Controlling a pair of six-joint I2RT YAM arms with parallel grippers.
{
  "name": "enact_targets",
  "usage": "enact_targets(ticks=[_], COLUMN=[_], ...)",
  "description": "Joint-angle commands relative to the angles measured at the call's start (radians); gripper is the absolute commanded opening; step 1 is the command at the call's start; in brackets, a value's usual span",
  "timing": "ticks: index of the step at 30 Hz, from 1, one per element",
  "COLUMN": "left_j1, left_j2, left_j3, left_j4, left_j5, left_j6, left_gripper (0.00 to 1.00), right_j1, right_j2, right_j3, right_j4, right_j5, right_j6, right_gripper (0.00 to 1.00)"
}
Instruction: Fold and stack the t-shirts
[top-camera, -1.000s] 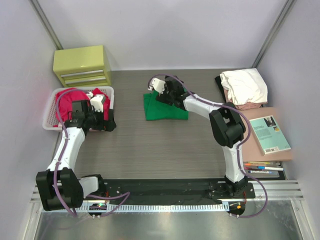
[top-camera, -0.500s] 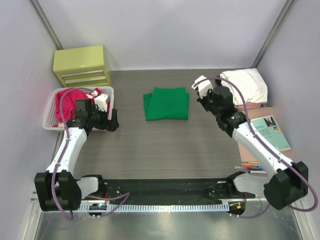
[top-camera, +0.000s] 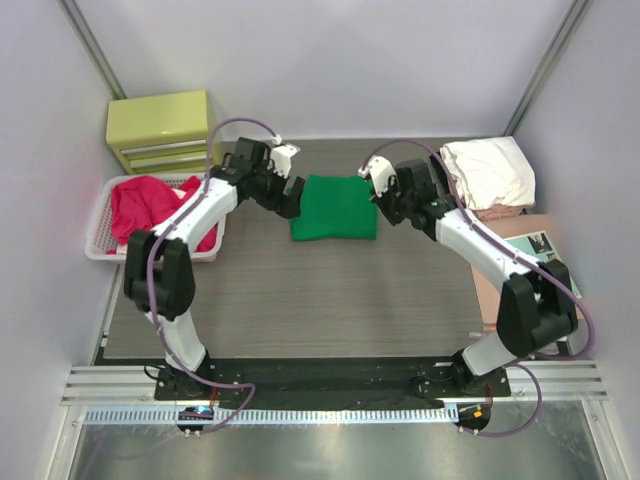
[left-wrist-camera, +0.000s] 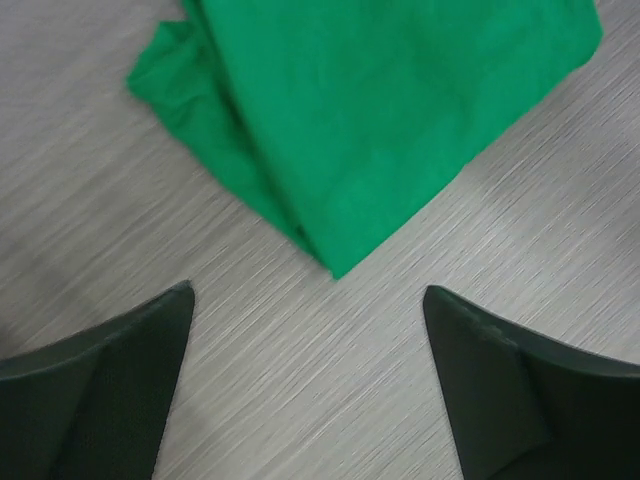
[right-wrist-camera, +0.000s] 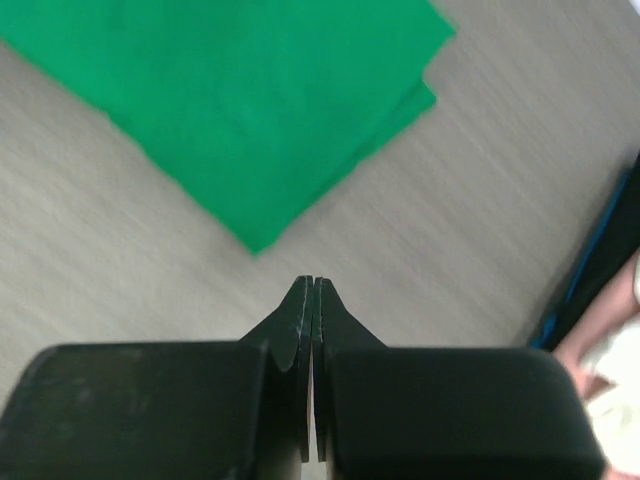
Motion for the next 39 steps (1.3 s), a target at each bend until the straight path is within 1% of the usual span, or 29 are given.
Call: enact_targets(ticks=[1, 2, 3, 4, 5, 8, 13, 17, 18, 20, 21, 24, 27, 33, 34, 35, 39], left_j1=[-0.016, -0.016, -0.021, -0.024, -0.026, -0.035, -0.038, -0.023, -0.009, 0.005, 0.016, 0.022, 0.017, -0.027, -0.033, -0.042, -0.059], left_j2=[0.162, 0.187, 0.204, 0.236, 0.248, 0.279, 0.273, 0.141, 0.053, -0.026, -0.082, -0.111, -0.08, 0.084, 0.136, 0.162, 0.296], left_j3=[0.115, 0.127, 0.138, 0.147, 0.161, 0.175, 0.192, 0.119, 0.067, 0.027, 0.011, -0.018, -0.009, 0.126, 0.14, 0.181, 0.244], left_j4=[-0.05, -0.049, -0.047, -0.056, -0.059, -0.059, -0.061, -0.034, -0.003, 0.025, 0.045, 0.051, 0.065, 0.017, 0.016, 0.002, -0.009], left_j5=[0.105, 0.115, 0.12, 0.129, 0.126, 0.142, 0.131, 0.103, 0.093, 0.064, 0.021, -0.007, 0.04, 0.037, 0.046, 0.048, 0.076], left_j6=[-0.081, -0.101, -0.106, -0.108, -0.114, -0.12, -0.118, -0.098, -0.097, -0.089, -0.083, -0.059, -0.088, -0.077, -0.08, -0.08, -0.109], left_gripper=[0.75, 0.61, 0.34, 0.13, 0.0, 0.0, 0.0, 0.0, 0.0, 0.0, 0.0, 0.0, 0.0, 0.0, 0.0, 0.0, 0.0], right_j1=[-0.002, -0.002, -0.002, -0.002, -0.002, 0.0, 0.002, 0.008, 0.014, 0.031, 0.035, 0.048, 0.051, 0.051, 0.052, 0.049, 0.049], right_j2=[0.139, 0.162, 0.188, 0.23, 0.254, 0.322, 0.344, 0.264, 0.252, 0.235, 0.25, 0.313, 0.357, 0.408, 0.42, 0.426, 0.46], right_j3=[0.184, 0.205, 0.237, 0.25, 0.262, 0.285, 0.284, 0.258, 0.255, 0.25, 0.264, 0.304, 0.322, 0.333, 0.339, 0.35, 0.366], right_j4=[0.042, 0.044, 0.042, 0.042, 0.042, 0.048, 0.079, 0.119, 0.127, 0.131, 0.122, 0.1, 0.114, 0.122, 0.122, 0.117, 0.114], right_j5=[-0.084, -0.108, -0.119, -0.13, -0.143, -0.156, -0.15, -0.128, -0.124, -0.116, -0.12, -0.12, -0.101, -0.072, -0.067, -0.065, -0.062], right_j6=[0.032, 0.047, 0.055, 0.063, 0.075, 0.08, 0.081, 0.086, 0.081, 0.083, 0.084, 0.103, 0.109, 0.063, 0.058, 0.057, 0.069], right_gripper=[0.01, 0.01, 0.01, 0.01, 0.01, 0.01, 0.01, 0.01, 0.01, 0.01, 0.01, 0.01, 0.01, 0.01, 0.01, 0.01, 0.01])
